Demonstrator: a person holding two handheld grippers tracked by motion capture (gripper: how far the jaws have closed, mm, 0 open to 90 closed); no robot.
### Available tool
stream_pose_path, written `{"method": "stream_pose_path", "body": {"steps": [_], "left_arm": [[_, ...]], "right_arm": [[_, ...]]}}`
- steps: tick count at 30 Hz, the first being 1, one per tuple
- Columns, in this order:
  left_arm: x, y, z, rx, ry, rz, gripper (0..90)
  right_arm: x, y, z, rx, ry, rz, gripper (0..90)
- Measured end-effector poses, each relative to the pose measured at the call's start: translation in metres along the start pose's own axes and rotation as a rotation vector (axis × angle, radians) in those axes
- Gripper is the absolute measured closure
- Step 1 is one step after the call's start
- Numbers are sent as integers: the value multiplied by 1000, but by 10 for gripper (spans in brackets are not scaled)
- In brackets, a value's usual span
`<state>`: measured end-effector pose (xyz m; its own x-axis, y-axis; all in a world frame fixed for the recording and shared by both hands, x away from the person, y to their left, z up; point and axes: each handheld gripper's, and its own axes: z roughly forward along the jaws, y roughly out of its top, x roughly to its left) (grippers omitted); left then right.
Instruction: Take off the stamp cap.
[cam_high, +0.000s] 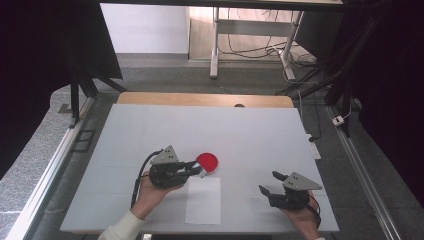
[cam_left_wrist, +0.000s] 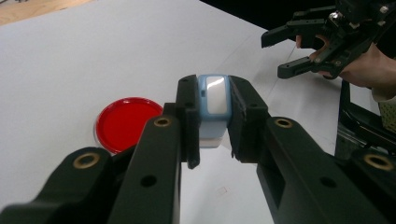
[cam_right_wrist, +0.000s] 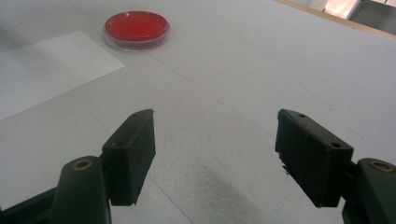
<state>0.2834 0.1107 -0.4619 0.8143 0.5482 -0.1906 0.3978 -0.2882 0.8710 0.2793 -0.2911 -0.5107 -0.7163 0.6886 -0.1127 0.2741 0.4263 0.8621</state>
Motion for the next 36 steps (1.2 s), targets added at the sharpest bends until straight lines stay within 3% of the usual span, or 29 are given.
{"method": "stream_pose_path", "body": {"steps": [13, 36], "left_arm": [[1, 1, 1, 3, 5, 2, 756], [-1, 3, 8, 15, -2, 9, 756]], "right_arm": [[17, 9, 12, 0, -6, -1, 278], [36, 25, 21, -60, 54, 23, 272]]}}
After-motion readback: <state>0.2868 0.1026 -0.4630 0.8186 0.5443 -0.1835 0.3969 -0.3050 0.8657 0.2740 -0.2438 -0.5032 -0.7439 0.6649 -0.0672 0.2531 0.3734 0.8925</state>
